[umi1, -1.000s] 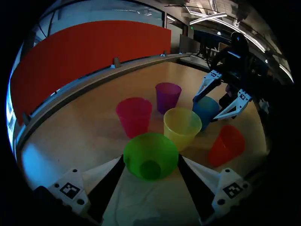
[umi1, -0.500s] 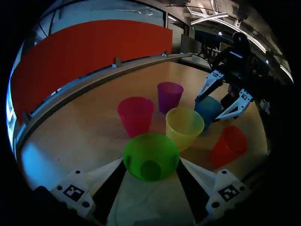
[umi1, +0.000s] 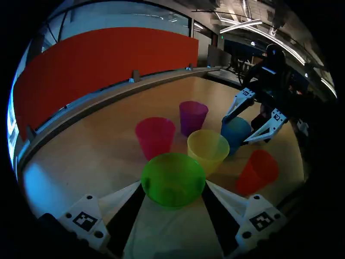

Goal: Pour water

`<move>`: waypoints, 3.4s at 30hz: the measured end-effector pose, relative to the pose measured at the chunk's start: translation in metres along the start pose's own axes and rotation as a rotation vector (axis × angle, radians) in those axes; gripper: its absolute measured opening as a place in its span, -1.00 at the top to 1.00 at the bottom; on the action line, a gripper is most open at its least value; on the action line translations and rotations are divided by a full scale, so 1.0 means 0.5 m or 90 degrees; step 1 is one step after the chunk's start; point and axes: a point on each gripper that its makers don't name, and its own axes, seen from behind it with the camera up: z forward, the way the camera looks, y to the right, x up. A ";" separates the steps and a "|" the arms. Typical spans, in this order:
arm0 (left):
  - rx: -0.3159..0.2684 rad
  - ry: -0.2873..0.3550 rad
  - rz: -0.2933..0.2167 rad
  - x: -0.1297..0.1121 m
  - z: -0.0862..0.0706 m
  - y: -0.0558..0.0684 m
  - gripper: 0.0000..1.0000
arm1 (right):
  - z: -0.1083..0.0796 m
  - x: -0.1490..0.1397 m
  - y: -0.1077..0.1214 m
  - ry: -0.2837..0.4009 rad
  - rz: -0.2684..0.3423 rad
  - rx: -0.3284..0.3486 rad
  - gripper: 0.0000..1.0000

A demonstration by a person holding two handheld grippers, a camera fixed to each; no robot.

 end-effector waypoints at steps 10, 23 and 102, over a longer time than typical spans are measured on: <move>0.013 0.057 -0.003 0.067 -0.065 0.019 -0.73 | -0.063 0.067 -0.009 0.046 -0.001 -0.019 -0.84; 0.049 0.165 0.009 0.168 -0.188 0.057 -0.72 | -0.161 0.178 -0.031 0.135 0.003 -0.052 -0.84; -0.005 0.334 0.000 0.246 -0.280 0.200 -0.72 | -0.281 0.448 -0.077 0.326 -0.155 -0.093 -0.84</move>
